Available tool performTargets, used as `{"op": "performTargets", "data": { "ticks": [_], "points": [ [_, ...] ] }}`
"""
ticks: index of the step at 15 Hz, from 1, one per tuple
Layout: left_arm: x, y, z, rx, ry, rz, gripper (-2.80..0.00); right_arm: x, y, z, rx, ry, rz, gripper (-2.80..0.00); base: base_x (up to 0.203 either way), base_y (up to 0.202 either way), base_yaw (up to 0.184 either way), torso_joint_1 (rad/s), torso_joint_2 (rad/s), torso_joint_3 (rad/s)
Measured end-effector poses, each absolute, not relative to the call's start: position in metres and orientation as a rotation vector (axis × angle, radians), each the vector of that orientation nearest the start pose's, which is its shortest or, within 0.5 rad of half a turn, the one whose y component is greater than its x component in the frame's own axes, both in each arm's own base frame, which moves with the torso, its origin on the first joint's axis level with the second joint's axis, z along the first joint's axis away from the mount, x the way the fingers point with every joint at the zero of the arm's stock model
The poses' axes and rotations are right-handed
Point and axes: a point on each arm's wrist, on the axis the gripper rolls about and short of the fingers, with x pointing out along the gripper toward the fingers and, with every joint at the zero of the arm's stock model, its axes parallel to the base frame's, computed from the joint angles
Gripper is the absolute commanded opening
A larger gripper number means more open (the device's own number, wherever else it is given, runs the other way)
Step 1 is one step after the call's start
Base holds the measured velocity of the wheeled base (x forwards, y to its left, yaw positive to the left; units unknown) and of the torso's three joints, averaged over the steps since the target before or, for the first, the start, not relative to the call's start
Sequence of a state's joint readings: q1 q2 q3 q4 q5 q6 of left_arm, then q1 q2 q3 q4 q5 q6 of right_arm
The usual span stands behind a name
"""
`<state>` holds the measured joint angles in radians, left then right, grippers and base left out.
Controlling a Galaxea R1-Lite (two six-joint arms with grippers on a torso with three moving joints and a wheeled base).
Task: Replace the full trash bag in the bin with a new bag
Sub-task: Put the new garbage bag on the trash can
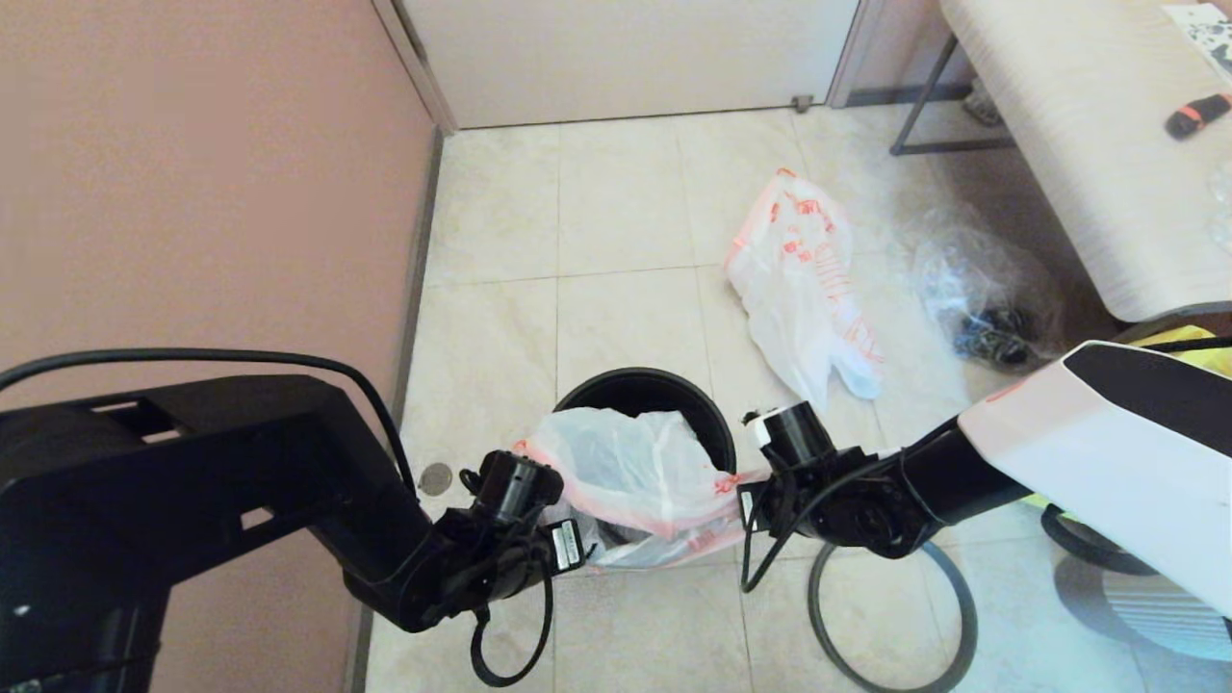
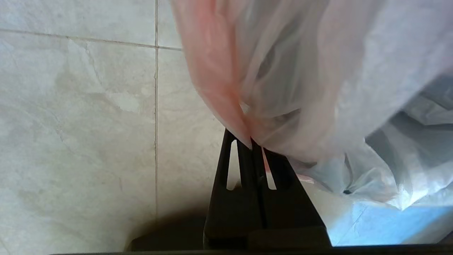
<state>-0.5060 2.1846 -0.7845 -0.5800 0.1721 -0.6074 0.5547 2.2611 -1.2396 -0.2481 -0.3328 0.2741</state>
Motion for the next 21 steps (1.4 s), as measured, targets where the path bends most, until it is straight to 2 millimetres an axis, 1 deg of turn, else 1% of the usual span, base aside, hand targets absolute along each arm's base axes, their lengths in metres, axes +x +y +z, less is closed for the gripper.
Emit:
{"op": "performTargets", "data": {
  "ticks": [1,2,3,5,6,8,12,15,18,21],
  "points": [
    [0.305,-0.164,0.012,-0.300,0.832,-0.067,-2.80,0.360,0.214,0.052,-0.071,0.715,0.109,-2.80,0.000,0.000,0.000,0.000,0.00,0.000],
    [0.305,-0.163,0.012,-0.300,0.833,-0.065,0.00,0.360,0.214,0.052,-0.071,0.713,0.107,-2.80,0.000,0.000,0.000,0.000,0.00,0.000],
    [0.305,-0.162,0.012,-0.299,0.833,-0.063,0.00,0.360,0.214,0.052,-0.071,0.714,0.107,0.00,0.000,0.000,0.000,0.000,0.00,0.000],
    [0.304,-0.162,0.012,-0.292,0.836,-0.065,0.00,0.357,0.214,0.050,-0.078,0.724,0.109,0.00,0.000,0.000,0.000,0.000,0.00,0.000],
    [0.302,-0.163,0.012,-0.286,0.840,-0.069,0.00,0.352,0.215,0.048,-0.088,0.737,0.115,0.00,0.000,0.000,0.000,0.000,0.00,0.000],
    [0.294,-0.167,0.015,-0.274,0.848,-0.090,0.00,0.335,0.217,0.046,-0.113,0.767,0.140,0.00,0.000,0.000,0.000,0.000,0.00,0.000],
    [0.272,-0.177,0.024,-0.248,0.854,-0.149,0.00,0.302,0.225,0.060,-0.139,0.769,0.217,0.00,0.000,0.000,0.000,0.000,0.00,0.000],
    [0.266,-0.179,0.027,-0.239,0.861,-0.161,0.00,0.290,0.227,0.067,-0.153,0.770,0.240,0.00,0.000,0.000,0.000,0.000,0.00,0.000],
    [0.264,-0.179,0.027,-0.216,0.878,-0.164,0.00,0.282,0.221,0.067,-0.186,0.779,0.243,0.00,0.000,0.000,0.000,0.000,0.00,0.000],
    [0.256,-0.180,0.027,-0.190,0.914,-0.170,0.00,0.267,0.208,0.072,-0.183,0.796,0.260,0.00,0.000,0.000,0.000,0.000,0.00,0.000]
  ]
}}
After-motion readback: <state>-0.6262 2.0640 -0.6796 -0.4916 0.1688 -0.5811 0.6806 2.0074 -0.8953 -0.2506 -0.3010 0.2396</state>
